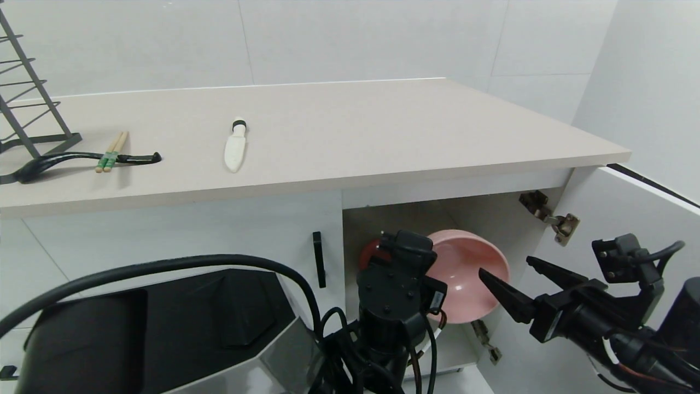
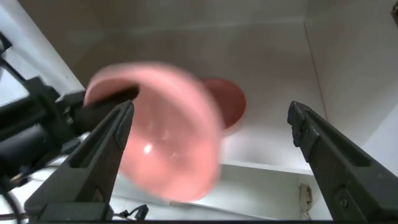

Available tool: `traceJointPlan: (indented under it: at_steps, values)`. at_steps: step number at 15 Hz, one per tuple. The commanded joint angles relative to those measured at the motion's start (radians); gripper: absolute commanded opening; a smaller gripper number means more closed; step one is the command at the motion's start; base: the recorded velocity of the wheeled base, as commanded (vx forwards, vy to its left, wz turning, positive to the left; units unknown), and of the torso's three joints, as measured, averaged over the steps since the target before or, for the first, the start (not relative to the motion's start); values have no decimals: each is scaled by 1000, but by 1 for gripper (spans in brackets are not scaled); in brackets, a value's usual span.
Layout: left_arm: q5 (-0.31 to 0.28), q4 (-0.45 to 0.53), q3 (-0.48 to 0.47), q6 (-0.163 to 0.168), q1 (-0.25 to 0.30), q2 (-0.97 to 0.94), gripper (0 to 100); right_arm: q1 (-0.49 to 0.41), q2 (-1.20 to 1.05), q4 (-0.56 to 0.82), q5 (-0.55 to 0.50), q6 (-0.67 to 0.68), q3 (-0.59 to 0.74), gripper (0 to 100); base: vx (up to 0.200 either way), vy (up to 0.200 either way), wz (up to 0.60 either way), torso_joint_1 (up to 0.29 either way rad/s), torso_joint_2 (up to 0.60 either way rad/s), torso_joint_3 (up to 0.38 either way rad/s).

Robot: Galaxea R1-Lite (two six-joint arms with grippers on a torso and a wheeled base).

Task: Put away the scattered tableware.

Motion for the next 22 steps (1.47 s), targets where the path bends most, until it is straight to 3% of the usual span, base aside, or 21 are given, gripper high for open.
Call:
traceJointPlan:
  at_steps: [1,5,14,15,16,17,21,22]
  values:
    - [2,-30,-19,-4,-1,32,0,-23,23,1,-6,2,0,100,0,0,0,0,0,0]
    - [2,-96,-17,-6,2,36,0,-62,43,-1,-6,11,0,100,0,0,0,0,0,0]
    - [-26,-113,17,-10,-19,4,0,-67,37,-8,-6,10,0,100,0,0,0,0,0,0]
    - [-46,-114,35,-10,-22,-5,0,-67,37,-8,-6,10,0,0,0,0,0,0,0,0]
    - [-100,-114,70,-15,-24,-28,0,-66,37,-8,-6,10,0,0,0,0,0,0,0,0]
    - [-116,-116,80,-21,-24,-34,0,-64,36,-8,-6,8,0,0,0,0,0,0,0,0]
    - [-133,-119,83,-27,-18,-30,0,-55,34,-8,-6,2,0,0,0,0,0,0,0,0]
    - [-136,-119,84,-27,-21,-30,100,-55,34,-8,-6,0,0,0,0,0,0,0,0,0]
